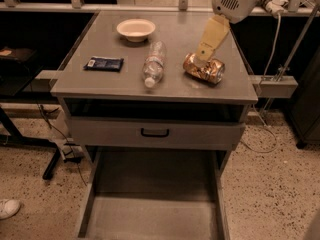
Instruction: Place orange can into middle drawer
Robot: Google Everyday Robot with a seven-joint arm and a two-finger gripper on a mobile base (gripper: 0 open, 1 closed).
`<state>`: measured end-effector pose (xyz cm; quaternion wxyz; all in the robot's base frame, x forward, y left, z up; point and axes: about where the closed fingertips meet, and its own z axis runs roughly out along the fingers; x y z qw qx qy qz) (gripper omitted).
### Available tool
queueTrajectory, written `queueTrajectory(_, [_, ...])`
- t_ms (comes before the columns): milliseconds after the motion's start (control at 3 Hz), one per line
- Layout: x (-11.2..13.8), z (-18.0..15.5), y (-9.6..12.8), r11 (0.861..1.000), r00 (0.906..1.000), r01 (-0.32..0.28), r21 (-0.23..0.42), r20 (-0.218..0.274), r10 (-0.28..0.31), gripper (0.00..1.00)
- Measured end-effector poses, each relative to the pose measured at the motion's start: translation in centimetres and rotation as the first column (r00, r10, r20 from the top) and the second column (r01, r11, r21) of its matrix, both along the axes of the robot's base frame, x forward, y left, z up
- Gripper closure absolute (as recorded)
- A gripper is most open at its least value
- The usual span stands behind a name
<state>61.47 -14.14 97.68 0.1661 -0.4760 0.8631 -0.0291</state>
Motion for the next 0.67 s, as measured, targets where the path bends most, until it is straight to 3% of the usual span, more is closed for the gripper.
queueTrajectory(667, [4.4, -3.2, -0.4, 0.998, 0.9980, 0.056, -0.003, -0.029, -0.056, 0.00])
